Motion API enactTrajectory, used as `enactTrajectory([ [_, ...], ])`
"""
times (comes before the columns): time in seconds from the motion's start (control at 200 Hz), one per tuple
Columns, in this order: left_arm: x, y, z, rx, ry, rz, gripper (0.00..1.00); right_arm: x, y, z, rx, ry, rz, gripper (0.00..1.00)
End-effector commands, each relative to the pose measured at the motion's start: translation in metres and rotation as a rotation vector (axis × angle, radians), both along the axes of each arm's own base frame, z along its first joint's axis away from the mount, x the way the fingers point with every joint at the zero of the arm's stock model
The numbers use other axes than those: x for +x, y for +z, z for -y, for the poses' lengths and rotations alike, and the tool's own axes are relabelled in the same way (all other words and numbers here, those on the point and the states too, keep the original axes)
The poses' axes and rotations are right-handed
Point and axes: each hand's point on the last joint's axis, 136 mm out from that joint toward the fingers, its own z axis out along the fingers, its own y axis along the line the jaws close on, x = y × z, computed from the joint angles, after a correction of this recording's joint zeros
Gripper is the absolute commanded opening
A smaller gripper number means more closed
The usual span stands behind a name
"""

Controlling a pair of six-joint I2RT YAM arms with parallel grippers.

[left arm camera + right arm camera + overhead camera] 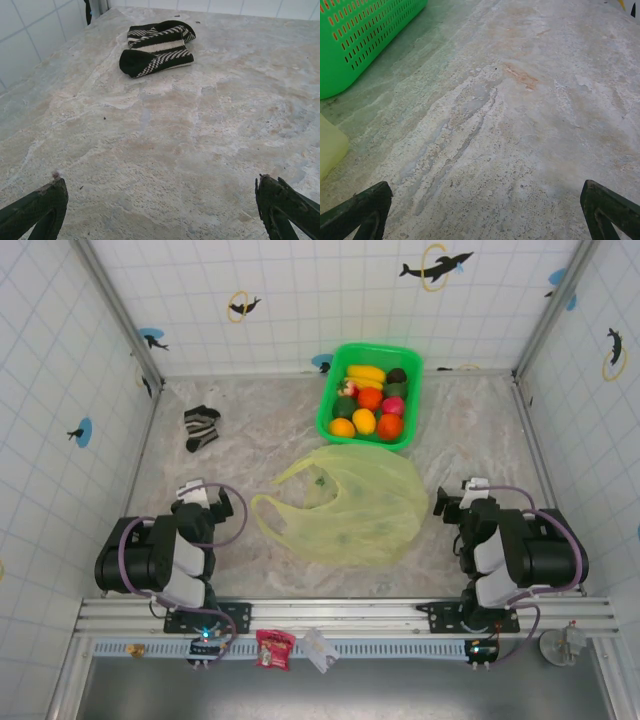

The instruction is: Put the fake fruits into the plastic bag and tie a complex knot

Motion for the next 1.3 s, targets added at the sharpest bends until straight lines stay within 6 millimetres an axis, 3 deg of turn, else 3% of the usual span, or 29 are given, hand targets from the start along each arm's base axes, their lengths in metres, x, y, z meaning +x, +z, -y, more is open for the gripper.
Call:
enactTrajectory([
  [0.0, 0.001, 0.007, -0.001, -0.011, 0.012, 0.034, 0.98, 0.003, 0.008, -0.001, -0.006, 0.004, 0.035, 0.99],
  [0.956, -0.003, 0.009, -0.001, 0.016, 0.026, 0.045, 0.98, 0.002, 0.008, -0.001, -0.008, 0.002, 0.034, 1.0],
  [1.121, 0.001, 0.027, -0.018, 0.027, 0.141, 0.053, 0.98, 0.017, 0.014, -0.001, -0.069, -0.02, -0.026, 1.0],
  [1.211, 0.009, 0.063, -0.021, -0.029, 0.187, 0.155, 0.98, 0.029, 0.048, 0.009, -0.063, -0.115, 0.031, 1.0],
  [1.291, 0.02, 0.104, -0.008, -0.095, 0.148, 0.26, 0.98, 0.035, 0.089, 0.001, -0.048, -0.109, 0.123, 1.0],
])
